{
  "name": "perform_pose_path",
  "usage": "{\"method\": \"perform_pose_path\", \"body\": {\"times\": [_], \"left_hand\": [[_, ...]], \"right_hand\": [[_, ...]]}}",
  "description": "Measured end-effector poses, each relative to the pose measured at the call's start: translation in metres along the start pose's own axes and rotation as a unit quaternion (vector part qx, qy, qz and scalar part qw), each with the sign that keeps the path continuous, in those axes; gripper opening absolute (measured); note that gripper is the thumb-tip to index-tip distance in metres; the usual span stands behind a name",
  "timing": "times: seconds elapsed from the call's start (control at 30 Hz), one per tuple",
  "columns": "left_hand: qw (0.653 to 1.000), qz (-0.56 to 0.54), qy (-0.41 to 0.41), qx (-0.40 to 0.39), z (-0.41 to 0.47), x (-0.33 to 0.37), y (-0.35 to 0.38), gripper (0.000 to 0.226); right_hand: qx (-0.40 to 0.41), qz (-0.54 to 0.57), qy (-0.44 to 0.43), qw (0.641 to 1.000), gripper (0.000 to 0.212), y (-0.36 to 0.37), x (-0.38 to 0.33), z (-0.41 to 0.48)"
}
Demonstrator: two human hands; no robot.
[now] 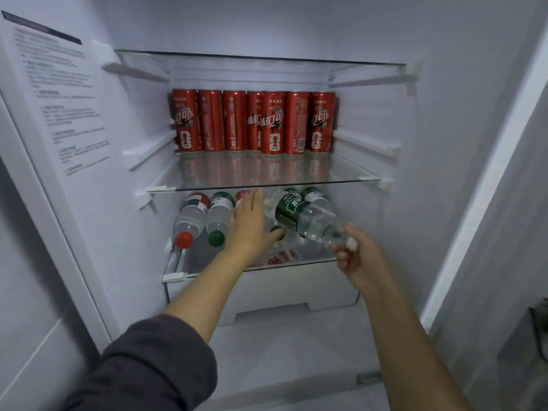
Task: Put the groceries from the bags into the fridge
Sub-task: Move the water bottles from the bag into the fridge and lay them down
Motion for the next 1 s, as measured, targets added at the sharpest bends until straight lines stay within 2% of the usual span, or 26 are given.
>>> {"method": "perform_pose_path", "body": {"times": [0.17,0.33,0.57,0.67,0.73,0.77,0.8,0.83,0.87,0.9,0.93,1.0], "left_hand": [[0.983,0.125,0.033,-0.127,0.016,-0.008,0.029,0.100],[0.969,0.186,0.059,-0.150,0.025,-0.015,0.043,0.094],[0.966,0.211,0.095,-0.120,0.024,-0.016,0.040,0.088],[0.964,0.220,0.106,-0.101,0.026,-0.018,0.039,0.082],[0.962,0.227,0.120,-0.088,0.028,-0.019,0.040,0.079],[0.961,0.230,0.126,-0.082,0.029,-0.019,0.041,0.078],[0.961,0.234,0.131,-0.074,0.030,-0.019,0.041,0.077],[0.960,0.239,0.135,-0.063,0.032,-0.019,0.041,0.078],[0.959,0.243,0.141,-0.049,0.034,-0.018,0.040,0.081],[0.958,0.244,0.147,-0.037,0.035,-0.017,0.040,0.083],[0.958,0.242,0.154,-0.026,0.036,-0.017,0.041,0.084],[0.958,0.235,0.163,-0.007,0.039,-0.018,0.042,0.079]], "right_hand": [[0.038,0.104,0.006,0.994,0.018,0.003,0.013,0.025],[0.060,0.122,0.009,0.991,0.032,0.017,0.017,0.060],[0.096,-0.021,-0.030,0.995,0.039,0.035,0.011,0.100],[0.103,-0.142,-0.069,0.982,0.037,0.035,0.006,0.108],[0.111,-0.278,-0.129,0.945,0.028,0.034,-0.003,0.109],[0.118,-0.364,-0.166,0.909,0.033,0.033,-0.009,0.108],[0.133,-0.462,-0.203,0.853,0.036,0.032,-0.014,0.105],[0.161,-0.552,-0.240,0.782,0.039,0.030,-0.019,0.102],[0.185,-0.617,-0.280,0.712,0.040,0.030,-0.021,0.098],[0.191,-0.648,-0.318,0.664,0.041,0.029,-0.020,0.098],[0.185,-0.648,-0.354,0.649,0.041,0.030,-0.019,0.097],[0.141,-0.583,-0.413,0.685,0.045,0.031,-0.016,0.104]]}}
Point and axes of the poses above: each hand's wrist, its own z-axis towards the middle knuckle, its own y-axis out of the palm, x = y × z, the point moved 6 cm from there along z, towards the middle knuckle, and after that the axes turned 3 degrees about -y, right-handed, at the moved point
